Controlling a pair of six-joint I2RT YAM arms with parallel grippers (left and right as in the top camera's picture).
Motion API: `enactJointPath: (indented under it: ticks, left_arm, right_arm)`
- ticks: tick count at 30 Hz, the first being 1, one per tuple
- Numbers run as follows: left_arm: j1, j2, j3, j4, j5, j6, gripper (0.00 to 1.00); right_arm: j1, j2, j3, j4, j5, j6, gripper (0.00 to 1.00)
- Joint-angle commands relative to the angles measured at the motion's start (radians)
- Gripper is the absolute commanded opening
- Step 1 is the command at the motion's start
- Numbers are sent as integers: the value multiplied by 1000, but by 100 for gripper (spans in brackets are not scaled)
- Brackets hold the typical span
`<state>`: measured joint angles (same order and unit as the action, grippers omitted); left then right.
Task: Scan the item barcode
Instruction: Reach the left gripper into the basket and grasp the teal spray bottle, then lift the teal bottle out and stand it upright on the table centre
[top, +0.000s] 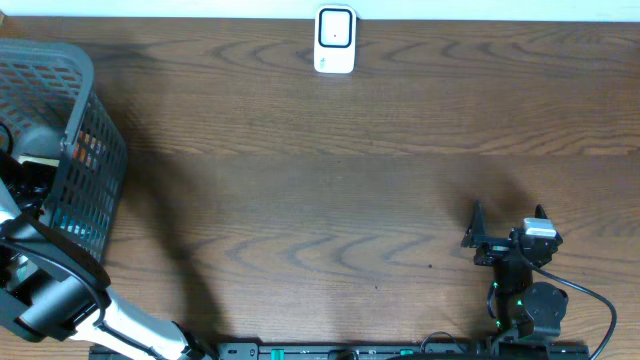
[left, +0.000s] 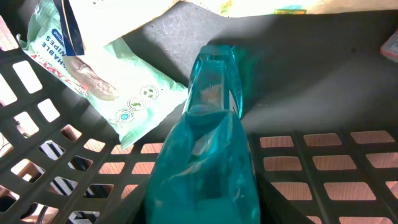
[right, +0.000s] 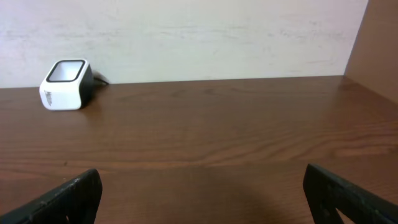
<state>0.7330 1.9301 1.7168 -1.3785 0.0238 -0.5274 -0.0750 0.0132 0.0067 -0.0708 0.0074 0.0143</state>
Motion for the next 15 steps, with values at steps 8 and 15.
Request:
enactJointPath:
  ticks: [8,15]
  left_arm:
    - [8,-198,266,1,-17,-6,36]
    - [7,-372,447,40,104,-52,36]
  right_arm:
    - [-3,-2,-1,-4,1,7,99]
    - [-3,-2,-1,-4,1,7,99]
